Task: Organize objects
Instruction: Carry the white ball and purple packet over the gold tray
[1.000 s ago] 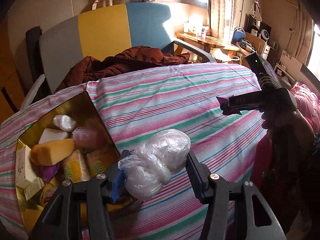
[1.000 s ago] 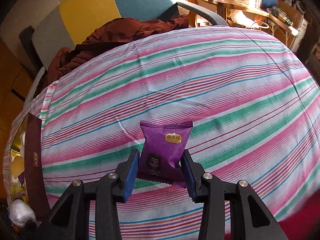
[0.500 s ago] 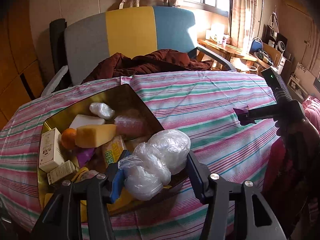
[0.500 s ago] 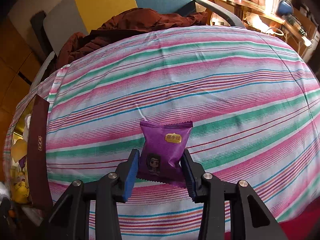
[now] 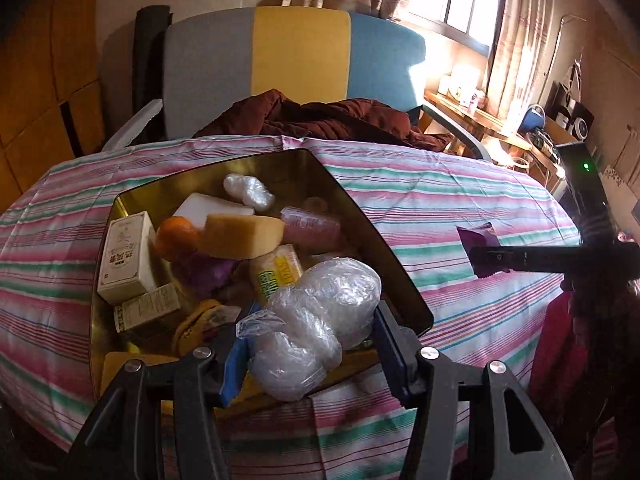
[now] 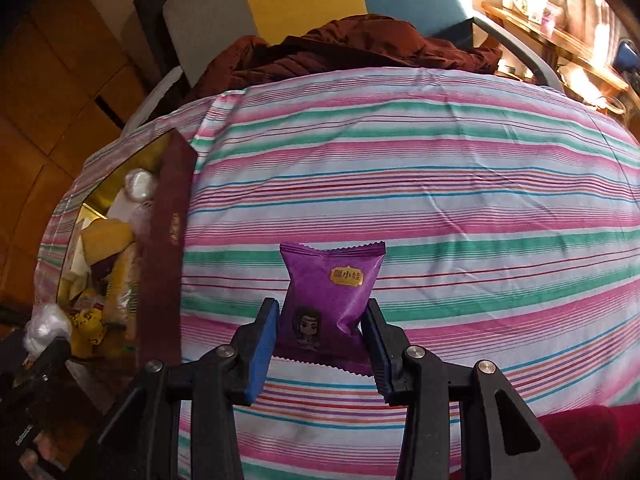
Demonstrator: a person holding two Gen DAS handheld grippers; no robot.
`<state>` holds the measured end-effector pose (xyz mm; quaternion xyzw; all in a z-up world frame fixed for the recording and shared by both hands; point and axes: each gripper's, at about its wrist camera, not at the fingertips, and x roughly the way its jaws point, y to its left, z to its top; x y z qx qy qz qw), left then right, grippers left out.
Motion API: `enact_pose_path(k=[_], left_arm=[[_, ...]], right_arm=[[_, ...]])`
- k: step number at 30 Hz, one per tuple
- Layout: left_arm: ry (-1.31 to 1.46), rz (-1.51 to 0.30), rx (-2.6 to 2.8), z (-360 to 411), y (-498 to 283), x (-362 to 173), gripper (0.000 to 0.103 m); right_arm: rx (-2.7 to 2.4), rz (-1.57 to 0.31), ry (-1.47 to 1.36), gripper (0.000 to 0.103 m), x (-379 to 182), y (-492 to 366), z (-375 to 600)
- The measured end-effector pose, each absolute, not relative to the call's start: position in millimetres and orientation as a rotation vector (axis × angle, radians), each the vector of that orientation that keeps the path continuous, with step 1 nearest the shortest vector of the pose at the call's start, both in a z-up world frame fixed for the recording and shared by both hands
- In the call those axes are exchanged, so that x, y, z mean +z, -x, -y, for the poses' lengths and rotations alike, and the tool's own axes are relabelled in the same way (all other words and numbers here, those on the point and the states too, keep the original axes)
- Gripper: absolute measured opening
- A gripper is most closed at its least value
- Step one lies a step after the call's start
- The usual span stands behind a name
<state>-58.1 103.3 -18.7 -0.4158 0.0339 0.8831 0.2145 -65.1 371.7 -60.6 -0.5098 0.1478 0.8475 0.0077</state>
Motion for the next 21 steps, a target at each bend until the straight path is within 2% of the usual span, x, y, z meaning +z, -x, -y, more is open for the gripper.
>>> enact_pose_path(k=[7,13,21], left_arm=[[1.177,0.115,2.571,-24.9,70.6,-7.2,0.056],[1.202,0.221,2.622,22.7,70.8,-7.7,0.056],[1.217,0.252,2.549,15.0,74.9,-11.5,0.056]], right_arm=[[2.841,-0.421,1.568,0.043,-35.3,68.4,-296.6],[2.963,-0.278,1.578,0.043,-25.7,75.3,-237.5],[3.013,-0.205,1.610,0.043,-29.2,87.6,-201.4]])
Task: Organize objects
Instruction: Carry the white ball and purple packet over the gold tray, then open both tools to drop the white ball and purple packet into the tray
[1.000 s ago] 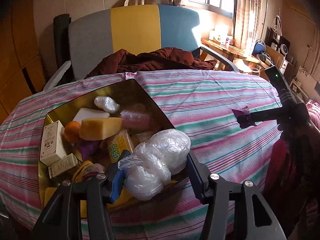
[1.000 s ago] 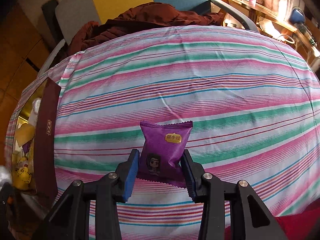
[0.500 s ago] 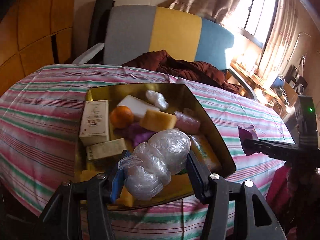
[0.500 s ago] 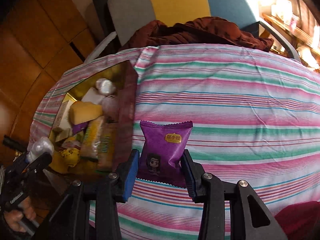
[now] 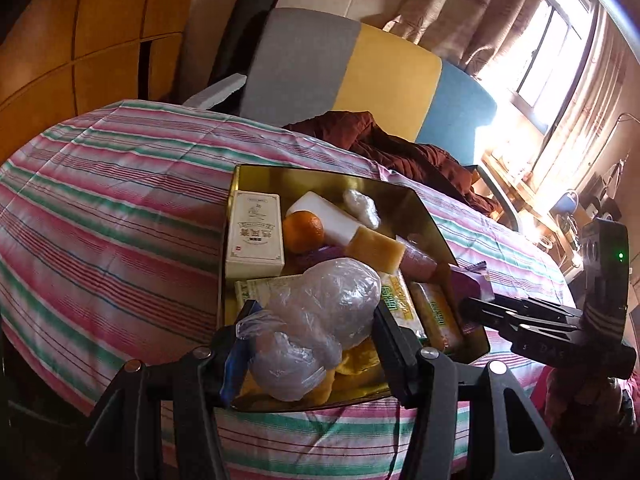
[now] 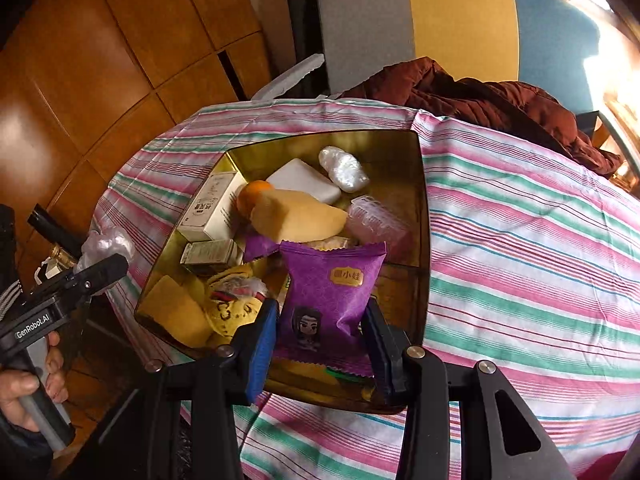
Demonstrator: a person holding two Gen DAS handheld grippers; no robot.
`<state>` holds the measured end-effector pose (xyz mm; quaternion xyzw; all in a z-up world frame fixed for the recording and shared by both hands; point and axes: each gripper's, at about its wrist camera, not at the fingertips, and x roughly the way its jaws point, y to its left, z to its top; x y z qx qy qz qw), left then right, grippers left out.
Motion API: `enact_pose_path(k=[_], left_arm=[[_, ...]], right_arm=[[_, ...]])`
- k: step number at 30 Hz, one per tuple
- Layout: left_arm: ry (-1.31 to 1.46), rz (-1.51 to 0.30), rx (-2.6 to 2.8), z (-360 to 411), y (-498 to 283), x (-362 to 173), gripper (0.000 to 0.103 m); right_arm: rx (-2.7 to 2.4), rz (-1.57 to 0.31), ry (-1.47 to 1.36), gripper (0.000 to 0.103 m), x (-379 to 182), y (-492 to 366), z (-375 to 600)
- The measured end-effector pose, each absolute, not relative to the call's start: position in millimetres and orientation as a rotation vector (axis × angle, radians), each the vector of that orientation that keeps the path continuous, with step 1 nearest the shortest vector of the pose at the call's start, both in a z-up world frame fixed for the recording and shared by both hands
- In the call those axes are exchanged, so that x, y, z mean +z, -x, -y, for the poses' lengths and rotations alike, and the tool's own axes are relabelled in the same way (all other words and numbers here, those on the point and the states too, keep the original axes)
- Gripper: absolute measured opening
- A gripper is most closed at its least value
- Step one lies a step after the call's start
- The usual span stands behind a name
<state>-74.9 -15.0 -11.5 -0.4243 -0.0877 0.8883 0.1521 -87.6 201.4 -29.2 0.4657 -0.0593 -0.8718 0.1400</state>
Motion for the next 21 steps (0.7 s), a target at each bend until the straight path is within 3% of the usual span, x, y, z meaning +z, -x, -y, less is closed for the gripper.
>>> enact_pose_path(k=[11,13,21], left_arm=[[1.359,0.176,2.348,-67.3,123.4,-44.3,0.056],[1.394,0.161,2.352,-75.3,132.5,-52.0,0.056],[1.420,0.048,2.386,-95.0,155.0,-71.7,0.059]], right_arm=[[-2.541,0.237,-1.375,0.045,-42.9,95.7,-205.2],[-2.548,0.243,-1.377,0.040,-45.0,95.8,-206.9],[-2.549,0.257,-1.408,0.042,-55.0,83.1,-215.1]])
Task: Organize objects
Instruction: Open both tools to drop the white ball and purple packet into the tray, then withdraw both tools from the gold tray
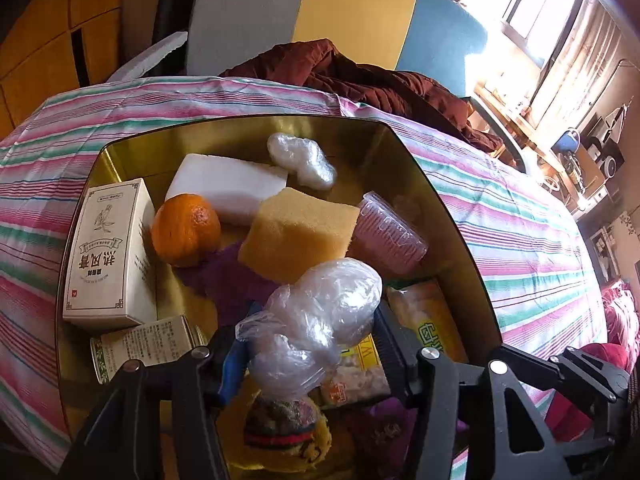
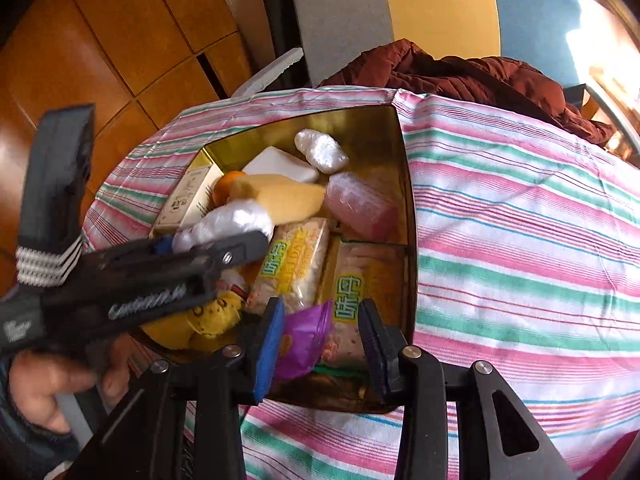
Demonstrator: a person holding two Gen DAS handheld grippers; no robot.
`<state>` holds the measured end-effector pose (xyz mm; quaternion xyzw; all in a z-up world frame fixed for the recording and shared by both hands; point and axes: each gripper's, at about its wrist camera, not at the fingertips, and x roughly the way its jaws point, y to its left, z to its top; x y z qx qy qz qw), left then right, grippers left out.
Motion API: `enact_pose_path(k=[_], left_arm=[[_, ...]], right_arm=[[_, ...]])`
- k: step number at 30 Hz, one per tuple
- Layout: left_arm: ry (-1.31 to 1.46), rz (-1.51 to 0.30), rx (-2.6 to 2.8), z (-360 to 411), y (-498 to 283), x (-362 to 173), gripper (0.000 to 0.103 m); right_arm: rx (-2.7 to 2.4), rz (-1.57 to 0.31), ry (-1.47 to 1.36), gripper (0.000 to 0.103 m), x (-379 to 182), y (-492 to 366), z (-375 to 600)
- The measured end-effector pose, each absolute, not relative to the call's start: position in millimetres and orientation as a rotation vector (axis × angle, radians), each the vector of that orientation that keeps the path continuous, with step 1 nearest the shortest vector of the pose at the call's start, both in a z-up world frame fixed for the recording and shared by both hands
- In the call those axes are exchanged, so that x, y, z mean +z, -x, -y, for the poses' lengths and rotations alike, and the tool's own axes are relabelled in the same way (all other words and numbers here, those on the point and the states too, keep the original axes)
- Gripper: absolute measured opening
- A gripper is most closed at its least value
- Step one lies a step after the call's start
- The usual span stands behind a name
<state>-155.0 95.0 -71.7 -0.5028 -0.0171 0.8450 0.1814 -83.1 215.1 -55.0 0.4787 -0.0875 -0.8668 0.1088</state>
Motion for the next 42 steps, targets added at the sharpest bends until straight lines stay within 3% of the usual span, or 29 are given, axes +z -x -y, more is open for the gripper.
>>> enact_pose_path(k=[4,6,10,20,24,29,42], left_arm=[[1.421,0.061,2.403,-93.5,154.6,-72.2,0.066],[1.392,0.071,2.424,-90.0,150.0,-66.8,0.073],[1.338,0.082,2.472,-80.0,140.1,-53.2,0.074],[1.154,0.022,2.690,-48.7,101.3,-12.8,0.074],[1.107,0.004,2.751,-39.2,83.3,-2.1,0.074],[1.084,-0.007,2.796,-33.8,63.8,5.7,0.074],[1.097,-0.056,2.916,-29.1,25.6,3.3,0.075]], right_arm=[[-2.591,0.237,-1.401,0.065,-53.2,75.6,-214.9],[-2.618,0.205,-1.392,0.066,-51.0,72.4,-213.1],[-2.658,0.172,-1.372,0.075,-46.5,70.3,-210.2],[-2.721,0.086,-1.344,0.085,-42.1,64.1,-195.6],[-2.768,0.020,-1.301,0.101,-35.6,58.7,-185.8],[-2.816,-0.040,-1.262,0.103,-28.6,52.2,-176.3],[-2.869,0.009,-1.255,0.103,-28.7,31.3,-177.0]])
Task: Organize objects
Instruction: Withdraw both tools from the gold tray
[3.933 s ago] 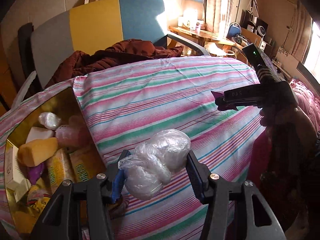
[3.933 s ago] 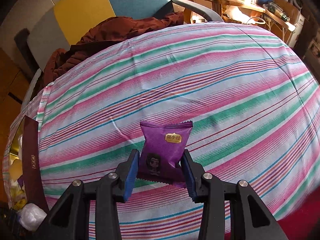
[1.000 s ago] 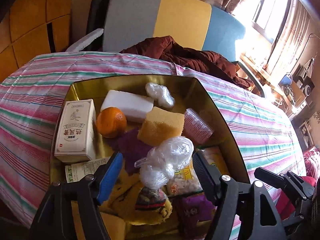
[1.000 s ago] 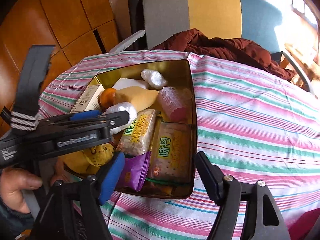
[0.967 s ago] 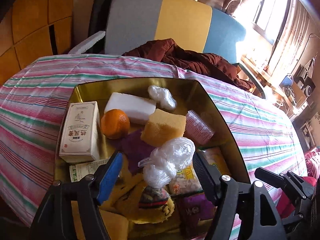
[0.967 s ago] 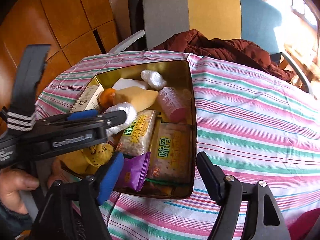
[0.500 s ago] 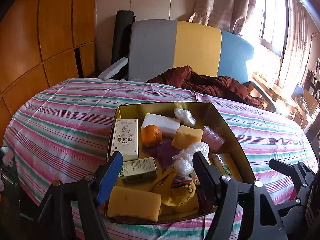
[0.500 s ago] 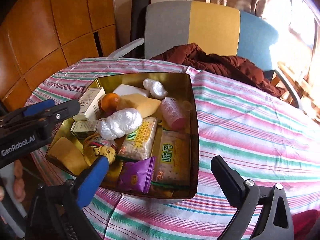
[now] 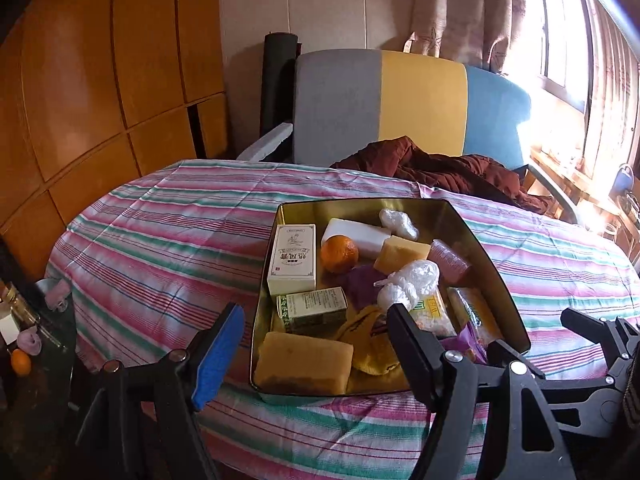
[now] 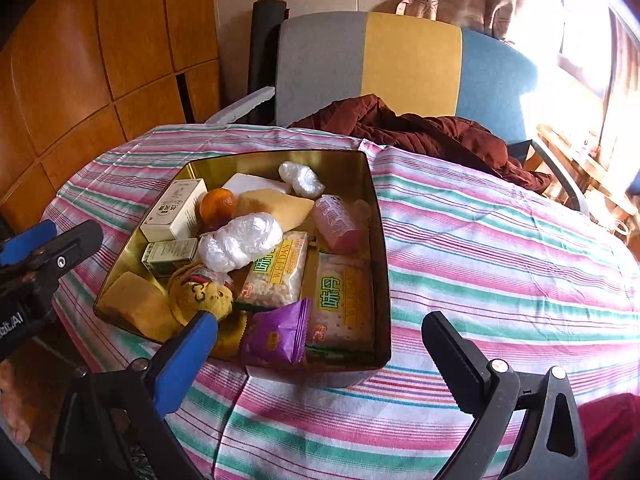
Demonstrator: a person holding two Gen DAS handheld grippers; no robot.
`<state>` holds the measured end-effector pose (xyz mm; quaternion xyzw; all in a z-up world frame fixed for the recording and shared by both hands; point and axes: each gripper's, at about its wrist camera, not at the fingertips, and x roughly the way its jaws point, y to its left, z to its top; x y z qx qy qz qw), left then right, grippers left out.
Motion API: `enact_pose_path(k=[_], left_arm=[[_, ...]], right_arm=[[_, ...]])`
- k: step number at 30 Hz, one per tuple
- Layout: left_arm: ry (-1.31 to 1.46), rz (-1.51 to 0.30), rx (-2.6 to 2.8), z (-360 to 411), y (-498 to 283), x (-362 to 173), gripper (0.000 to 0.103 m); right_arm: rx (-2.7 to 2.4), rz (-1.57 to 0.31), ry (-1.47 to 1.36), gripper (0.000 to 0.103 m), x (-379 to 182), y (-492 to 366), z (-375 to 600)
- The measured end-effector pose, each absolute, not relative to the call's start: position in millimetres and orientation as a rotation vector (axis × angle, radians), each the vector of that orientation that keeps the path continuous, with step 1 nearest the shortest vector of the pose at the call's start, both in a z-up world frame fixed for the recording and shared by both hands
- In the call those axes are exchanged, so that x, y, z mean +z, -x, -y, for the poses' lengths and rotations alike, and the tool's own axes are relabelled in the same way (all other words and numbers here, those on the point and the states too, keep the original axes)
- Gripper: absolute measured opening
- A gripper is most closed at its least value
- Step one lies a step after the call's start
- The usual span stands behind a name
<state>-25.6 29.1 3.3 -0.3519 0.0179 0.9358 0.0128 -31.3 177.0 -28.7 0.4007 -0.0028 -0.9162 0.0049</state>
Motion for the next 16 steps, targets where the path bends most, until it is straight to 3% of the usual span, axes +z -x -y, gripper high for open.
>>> enact_pose_path(k=[16], left_arm=[[1.031,-0.026,2.918,-22.6,17.2,1.5,0.069]], right_arm=[[-2.886,-0.043,-1.230,0.103,-26.8,24.2,-166.7]])
